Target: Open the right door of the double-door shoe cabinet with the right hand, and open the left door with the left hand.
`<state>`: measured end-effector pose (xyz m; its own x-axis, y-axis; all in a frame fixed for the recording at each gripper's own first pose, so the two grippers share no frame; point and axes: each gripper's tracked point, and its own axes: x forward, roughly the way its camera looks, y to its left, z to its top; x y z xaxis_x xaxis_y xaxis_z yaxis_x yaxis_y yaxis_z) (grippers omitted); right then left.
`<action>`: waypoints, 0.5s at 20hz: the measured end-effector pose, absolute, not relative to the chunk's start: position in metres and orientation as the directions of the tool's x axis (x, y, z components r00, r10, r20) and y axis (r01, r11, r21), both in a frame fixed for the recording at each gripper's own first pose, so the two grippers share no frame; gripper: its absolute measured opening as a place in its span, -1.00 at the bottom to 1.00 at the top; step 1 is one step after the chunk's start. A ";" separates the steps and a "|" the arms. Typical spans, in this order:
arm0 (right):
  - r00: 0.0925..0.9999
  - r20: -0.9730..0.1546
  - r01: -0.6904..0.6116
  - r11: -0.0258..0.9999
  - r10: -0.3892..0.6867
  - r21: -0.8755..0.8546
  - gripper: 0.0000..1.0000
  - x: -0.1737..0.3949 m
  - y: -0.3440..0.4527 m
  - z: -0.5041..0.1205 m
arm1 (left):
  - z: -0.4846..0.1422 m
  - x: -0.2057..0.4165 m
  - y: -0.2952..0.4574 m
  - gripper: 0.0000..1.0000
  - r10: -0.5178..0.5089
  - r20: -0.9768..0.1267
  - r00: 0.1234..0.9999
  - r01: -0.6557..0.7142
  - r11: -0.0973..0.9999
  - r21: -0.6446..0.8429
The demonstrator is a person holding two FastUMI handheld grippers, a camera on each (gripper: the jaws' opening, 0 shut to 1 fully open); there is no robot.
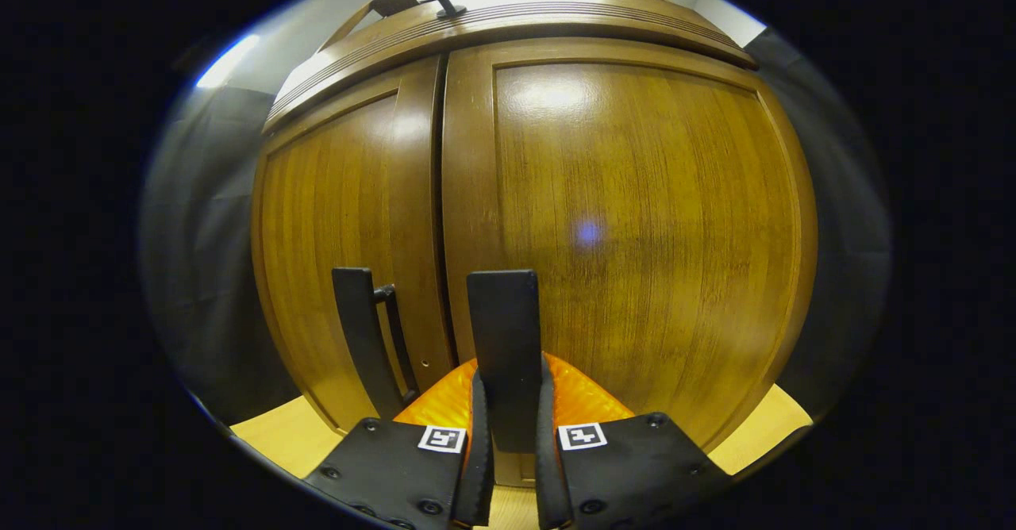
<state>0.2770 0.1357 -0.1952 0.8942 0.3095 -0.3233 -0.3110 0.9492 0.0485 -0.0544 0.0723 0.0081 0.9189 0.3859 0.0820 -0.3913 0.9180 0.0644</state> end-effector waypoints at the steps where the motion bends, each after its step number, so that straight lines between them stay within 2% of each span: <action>1: 0.897 -0.319 -0.309 0.950 0.305 0.040 -0.33 0.277 0.135 -0.195 | 0.007 -0.058 0.073 0.89 0.386 0.079 0.919 -0.391 0.918 0.066; 4: 0.898 -0.319 -0.308 0.951 0.304 0.038 -0.50 0.273 0.135 -0.191 | 0.006 -0.066 0.075 0.83 0.385 0.073 0.920 -0.390 0.918 0.072; 6: 0.890 -0.324 -0.322 0.945 0.321 0.055 -0.41 0.268 0.135 -0.185 | 0.005 -0.070 0.077 0.83 0.384 0.070 0.921 -0.389 0.918 0.083; 7: 0.886 -0.325 -0.330 0.942 0.332 0.063 -0.50 0.265 0.134 -0.181 | 0.004 -0.071 0.077 0.83 0.380 0.068 0.922 -0.385 0.918 0.090; 10: 0.881 -0.324 -0.339 0.938 0.344 0.075 -0.50 0.262 0.134 -0.172 | 0.005 -0.070 0.072 0.83 0.359 0.066 0.931 -0.363 0.927 0.091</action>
